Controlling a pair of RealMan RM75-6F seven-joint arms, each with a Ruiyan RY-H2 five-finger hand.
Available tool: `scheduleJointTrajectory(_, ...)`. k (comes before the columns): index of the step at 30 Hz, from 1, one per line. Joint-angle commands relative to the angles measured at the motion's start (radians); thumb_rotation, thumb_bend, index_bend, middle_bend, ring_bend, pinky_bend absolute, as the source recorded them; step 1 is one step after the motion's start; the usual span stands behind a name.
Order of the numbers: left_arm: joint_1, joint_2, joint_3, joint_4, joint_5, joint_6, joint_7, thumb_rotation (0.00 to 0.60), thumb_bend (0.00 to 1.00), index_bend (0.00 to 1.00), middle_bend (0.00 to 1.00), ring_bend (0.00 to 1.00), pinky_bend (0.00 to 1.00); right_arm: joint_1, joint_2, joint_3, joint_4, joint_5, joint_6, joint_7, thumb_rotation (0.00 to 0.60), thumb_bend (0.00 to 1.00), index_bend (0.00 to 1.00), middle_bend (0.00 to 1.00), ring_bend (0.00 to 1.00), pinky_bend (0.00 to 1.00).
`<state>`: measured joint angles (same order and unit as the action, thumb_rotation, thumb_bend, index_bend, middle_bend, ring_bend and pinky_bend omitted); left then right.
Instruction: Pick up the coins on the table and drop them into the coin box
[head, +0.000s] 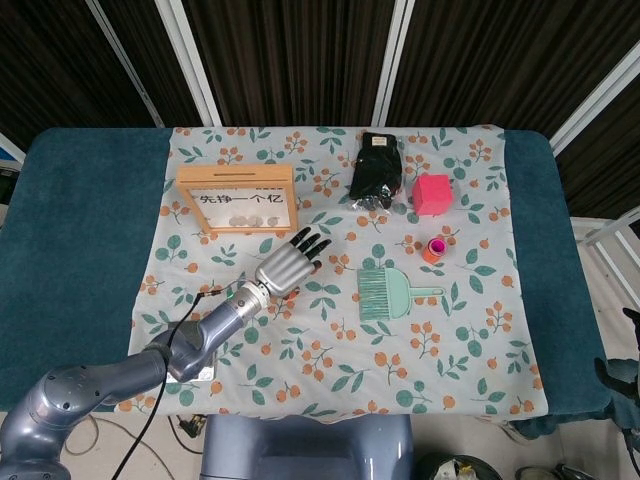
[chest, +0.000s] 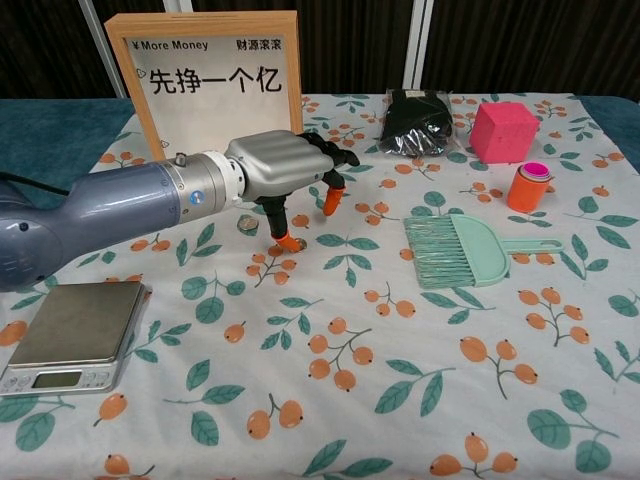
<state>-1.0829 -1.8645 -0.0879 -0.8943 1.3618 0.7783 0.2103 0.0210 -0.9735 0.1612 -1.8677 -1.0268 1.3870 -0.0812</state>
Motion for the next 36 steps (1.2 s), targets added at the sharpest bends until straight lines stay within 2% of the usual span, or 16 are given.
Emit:
scheduleJointTrajectory(1, 0.001, 0.001, -0.002, 0.0, 0.002, 0.001, 0.001, 0.6, 0.09, 0.45, 0.01, 0.0, 0.0, 0.0, 0.0, 0.0, 0.0, 0.0, 0.0, 0.001, 0.6, 0.39, 0.16, 0.06, 0.02, 0.0)
scheduleJointTrajectory(20, 0.003, 0.002, -0.008, 0.004, 0.019, -0.018, 0.004, 0.6, 0.09, 0.46, 0.01, 0.0, 0.0, 0.002, 0.0, -0.002, 0.0, 0.005, -0.001, -0.005, 0.6, 0.39, 0.16, 0.06, 0.02, 0.0)
scheduleJointTrajectory(36, -0.005, 0.017, -0.029, -0.029, -0.005, -0.051, 0.055, 0.6, 0.09, 0.48, 0.01, 0.0, 0.0, 0.005, 0.003, -0.004, -0.001, 0.008, -0.007, -0.007, 0.6, 0.39, 0.16, 0.06, 0.02, 0.0)
